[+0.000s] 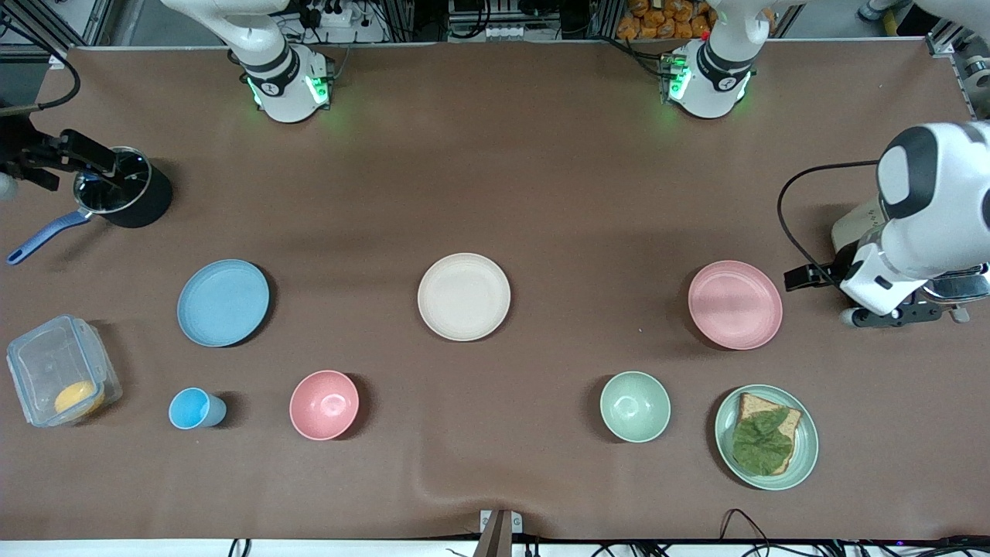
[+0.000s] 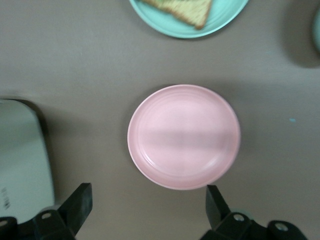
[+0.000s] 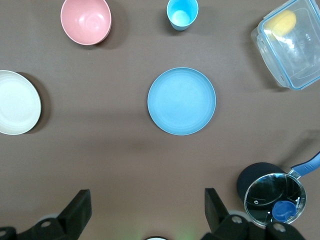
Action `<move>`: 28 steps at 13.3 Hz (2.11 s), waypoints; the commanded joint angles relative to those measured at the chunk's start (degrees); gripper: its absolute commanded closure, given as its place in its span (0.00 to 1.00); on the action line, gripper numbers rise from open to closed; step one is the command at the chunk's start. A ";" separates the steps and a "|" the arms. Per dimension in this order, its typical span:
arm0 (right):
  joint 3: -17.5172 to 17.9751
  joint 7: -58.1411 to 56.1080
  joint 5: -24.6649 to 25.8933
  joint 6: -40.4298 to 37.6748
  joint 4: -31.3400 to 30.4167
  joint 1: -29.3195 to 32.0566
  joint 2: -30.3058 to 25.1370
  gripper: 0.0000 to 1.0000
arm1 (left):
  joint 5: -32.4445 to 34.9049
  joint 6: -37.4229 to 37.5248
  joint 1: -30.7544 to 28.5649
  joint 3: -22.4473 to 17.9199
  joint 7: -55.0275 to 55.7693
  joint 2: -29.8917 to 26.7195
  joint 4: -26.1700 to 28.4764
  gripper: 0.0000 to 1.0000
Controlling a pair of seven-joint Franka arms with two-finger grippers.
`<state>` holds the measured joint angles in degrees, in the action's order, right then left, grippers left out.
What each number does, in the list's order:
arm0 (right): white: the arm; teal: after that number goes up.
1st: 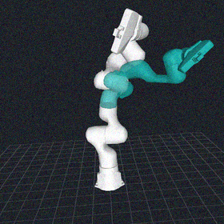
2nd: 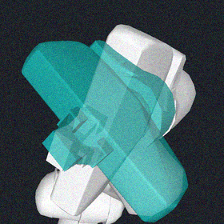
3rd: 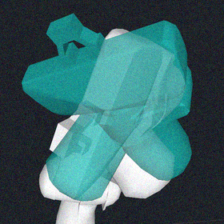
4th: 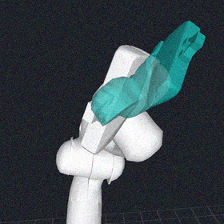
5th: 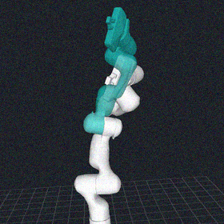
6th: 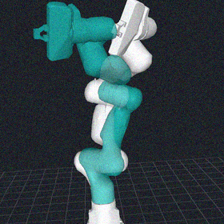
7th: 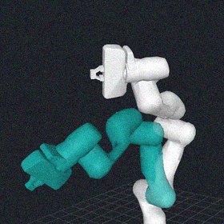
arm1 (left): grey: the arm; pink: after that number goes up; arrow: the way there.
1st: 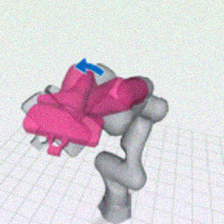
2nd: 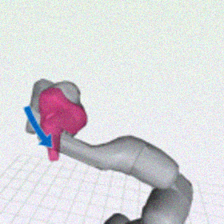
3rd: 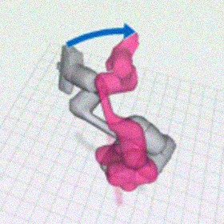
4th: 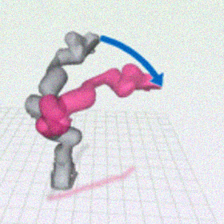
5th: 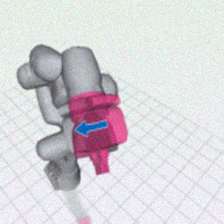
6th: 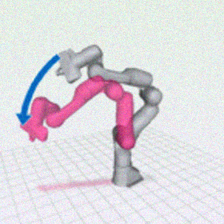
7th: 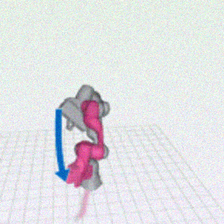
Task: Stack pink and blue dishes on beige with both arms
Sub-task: 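Grasp the pink plate with the left gripper while the right gripper reaches the blue plate, then carry the pink plate onto the beige plate while the right gripper grips the blue plate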
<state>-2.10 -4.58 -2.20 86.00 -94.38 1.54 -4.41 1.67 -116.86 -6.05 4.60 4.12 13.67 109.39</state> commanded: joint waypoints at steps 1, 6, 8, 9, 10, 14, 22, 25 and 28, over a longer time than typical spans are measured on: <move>0.43 0.10 0.62 0.31 -0.54 0.48 0.18 0.00 | 3.14 -4.15 -2.21 0.23 -1.82 2.58 2.32 0.00; 0.52 -1.73 0.53 -1.79 -0.63 0.74 4.22 0.00 | 3.60 -8.56 -4.15 0.58 -3.06 8.73 2.14 0.06; 0.52 -2.19 0.53 -3.73 -0.63 0.39 6.50 0.00 | 3.34 -9.61 -4.15 0.58 -3.06 10.76 2.14 0.10; 0.52 -2.19 0.53 -3.73 -0.63 0.39 7.65 0.00 | 3.25 -9.79 -4.15 0.67 -3.06 11.37 2.14 0.10; 0.52 -2.19 0.53 -4.00 -0.63 0.48 8.44 0.00 | 3.33 -9.79 -4.06 0.67 -3.06 12.08 2.14 0.12; 0.43 -1.92 0.01 -6.46 -0.63 1.44 12.22 0.00 | 3.16 -11.46 -4.15 0.58 -3.06 14.36 2.14 0.19; 0.43 -2.19 -0.43 -3.73 -0.45 4.79 13.81 0.00 | 3.16 -13.04 -4.85 0.58 -3.06 17.00 2.05 0.30; 0.61 -3.93 -0.43 -8.55 -0.45 2.95 13.81 0.00 | 3.16 -13.04 -4.94 0.58 -3.15 17.27 1.97 0.44; 0.78 -5.26 -1.75 -11.37 0.60 0.48 12.41 0.00 | 3.07 -13.04 -4.94 0.67 -3.41 17.27 1.88 0.91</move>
<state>-1.38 -8.80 -2.94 76.61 -95.33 3.15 9.08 4.42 -129.33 -10.49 4.86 1.71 30.57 111.75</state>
